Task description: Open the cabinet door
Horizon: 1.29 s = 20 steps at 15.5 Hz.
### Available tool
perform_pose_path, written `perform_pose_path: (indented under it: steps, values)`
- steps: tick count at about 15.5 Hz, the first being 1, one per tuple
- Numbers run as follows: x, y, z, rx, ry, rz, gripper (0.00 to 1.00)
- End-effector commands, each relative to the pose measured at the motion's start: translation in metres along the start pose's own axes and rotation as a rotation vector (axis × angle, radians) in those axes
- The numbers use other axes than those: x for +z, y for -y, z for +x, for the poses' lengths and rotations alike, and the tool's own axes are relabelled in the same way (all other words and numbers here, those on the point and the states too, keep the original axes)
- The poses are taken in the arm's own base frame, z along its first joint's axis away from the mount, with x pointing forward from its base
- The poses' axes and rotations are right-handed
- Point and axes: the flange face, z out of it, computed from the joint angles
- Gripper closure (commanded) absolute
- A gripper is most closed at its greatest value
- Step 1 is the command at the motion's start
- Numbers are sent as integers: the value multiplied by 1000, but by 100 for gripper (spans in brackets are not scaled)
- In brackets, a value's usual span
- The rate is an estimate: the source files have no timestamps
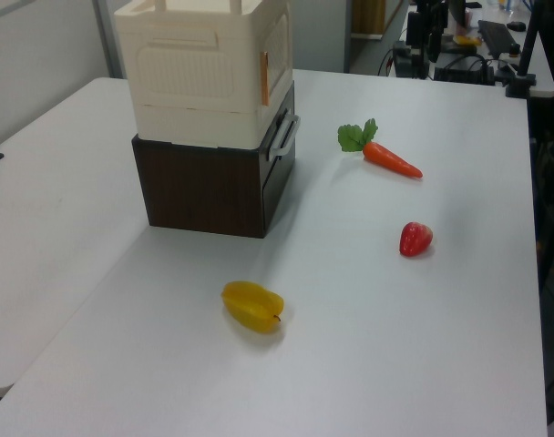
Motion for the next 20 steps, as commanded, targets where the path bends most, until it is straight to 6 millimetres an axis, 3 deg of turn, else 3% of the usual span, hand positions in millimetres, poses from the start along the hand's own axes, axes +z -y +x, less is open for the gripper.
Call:
perform_pose_path:
  steps: [1, 20]
  values:
    - [-4, 4, 3, -20, -9, 25, 0]
    - [0, 8, 15, -32, -47, 21, 1]
